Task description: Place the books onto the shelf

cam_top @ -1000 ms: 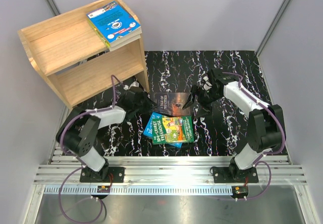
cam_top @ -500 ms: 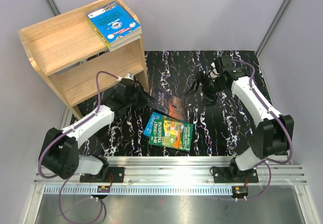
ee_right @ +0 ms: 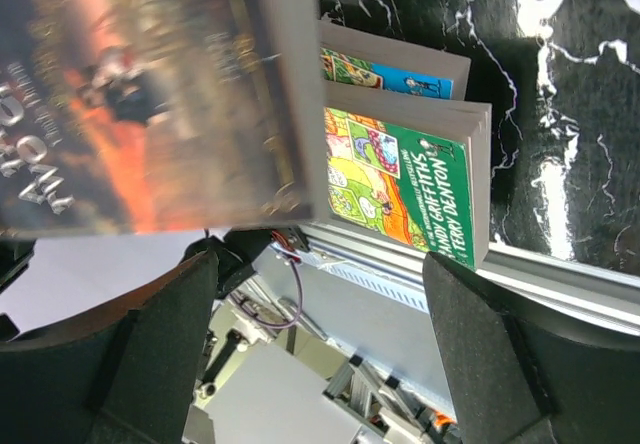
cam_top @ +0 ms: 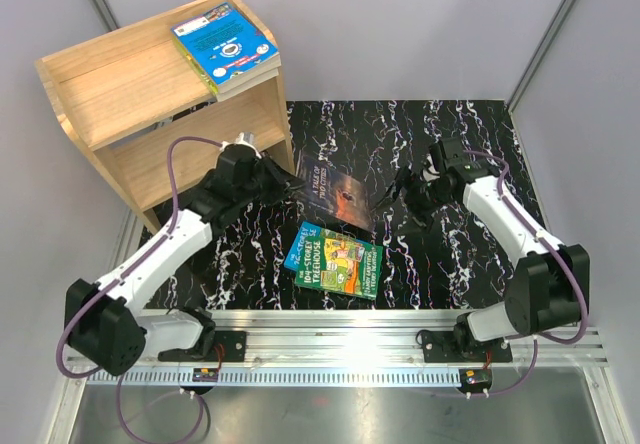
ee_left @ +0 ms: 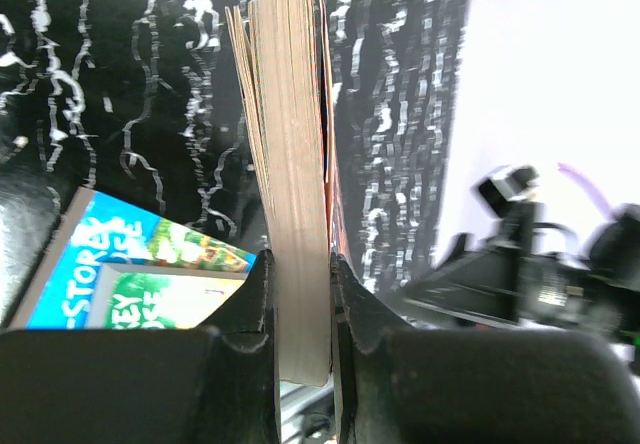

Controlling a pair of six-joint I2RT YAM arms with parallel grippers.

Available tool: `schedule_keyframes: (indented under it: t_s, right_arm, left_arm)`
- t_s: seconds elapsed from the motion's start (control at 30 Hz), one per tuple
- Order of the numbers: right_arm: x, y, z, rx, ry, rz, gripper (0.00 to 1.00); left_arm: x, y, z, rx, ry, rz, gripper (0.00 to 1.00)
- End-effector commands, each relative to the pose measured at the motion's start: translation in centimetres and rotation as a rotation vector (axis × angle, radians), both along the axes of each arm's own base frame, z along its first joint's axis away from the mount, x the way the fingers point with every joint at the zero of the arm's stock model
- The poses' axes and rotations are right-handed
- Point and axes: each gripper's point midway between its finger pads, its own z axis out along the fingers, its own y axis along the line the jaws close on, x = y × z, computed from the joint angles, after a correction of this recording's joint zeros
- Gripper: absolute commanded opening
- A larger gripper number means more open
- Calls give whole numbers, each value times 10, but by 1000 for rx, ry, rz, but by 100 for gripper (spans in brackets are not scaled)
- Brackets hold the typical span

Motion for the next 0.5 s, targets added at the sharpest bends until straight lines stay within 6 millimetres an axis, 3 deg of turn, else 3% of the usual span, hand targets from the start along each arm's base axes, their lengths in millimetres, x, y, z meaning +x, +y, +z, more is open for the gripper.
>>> schedule_keyframes:
  t_s: [0.0,0.17,0.2,0.37,0.47]
  right_arm:
    - [2,7,14,83,-35,-43,90]
    - [1,19,29,202,-66,-61,91]
    - [2,20,35,221,-77,-66,91]
    - [14,34,97,402,-264,-56,93]
    - [19,40,125,486,-321,-51,94]
  left_arm:
    - [-2,-11,112,-234,-228,-29,0]
    - [-16,-7,144,-238,-287,-64,0]
    - [-19,-8,161,-246,-321,-82,0]
    - [-37,-5,182,-235,-364,-137,0]
    - [-43,-6,182,-281,-357,-142,0]
